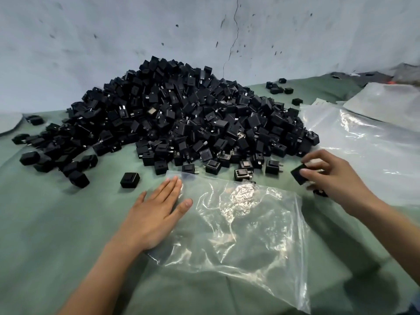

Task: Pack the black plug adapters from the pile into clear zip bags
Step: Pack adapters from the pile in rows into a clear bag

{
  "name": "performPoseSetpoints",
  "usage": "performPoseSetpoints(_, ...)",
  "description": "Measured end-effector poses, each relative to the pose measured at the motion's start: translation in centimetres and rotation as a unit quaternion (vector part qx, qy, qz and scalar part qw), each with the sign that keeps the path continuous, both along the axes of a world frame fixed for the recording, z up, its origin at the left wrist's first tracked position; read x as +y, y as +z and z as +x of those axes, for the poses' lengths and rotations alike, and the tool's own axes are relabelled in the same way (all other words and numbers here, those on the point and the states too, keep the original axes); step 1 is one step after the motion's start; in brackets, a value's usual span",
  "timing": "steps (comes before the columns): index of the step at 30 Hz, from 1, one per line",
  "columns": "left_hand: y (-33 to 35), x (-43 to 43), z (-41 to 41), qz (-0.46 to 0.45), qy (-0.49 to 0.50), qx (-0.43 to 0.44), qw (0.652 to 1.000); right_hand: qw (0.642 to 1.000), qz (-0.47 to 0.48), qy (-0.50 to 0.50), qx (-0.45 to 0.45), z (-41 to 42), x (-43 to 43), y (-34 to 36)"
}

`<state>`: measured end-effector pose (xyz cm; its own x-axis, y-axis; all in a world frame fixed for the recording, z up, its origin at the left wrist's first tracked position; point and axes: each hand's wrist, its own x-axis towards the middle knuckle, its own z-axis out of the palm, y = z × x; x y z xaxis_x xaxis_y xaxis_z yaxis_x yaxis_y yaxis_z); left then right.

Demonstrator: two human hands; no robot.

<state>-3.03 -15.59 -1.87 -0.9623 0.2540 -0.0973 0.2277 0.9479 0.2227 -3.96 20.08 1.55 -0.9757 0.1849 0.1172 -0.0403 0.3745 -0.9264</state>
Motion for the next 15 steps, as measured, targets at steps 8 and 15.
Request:
performPoseSetpoints(8,0.0,0.0,0.0,-0.002,-0.002,-0.005,1.0,0.891,-0.169,0.225,-0.357,4.6,0.6,-0.6)
performPoseSetpoints(15,-0.1,0.1,-0.2,0.009,-0.003,-0.01,1.0,0.866,-0.215,0.352,-0.284,4.9,-7.2,-2.4)
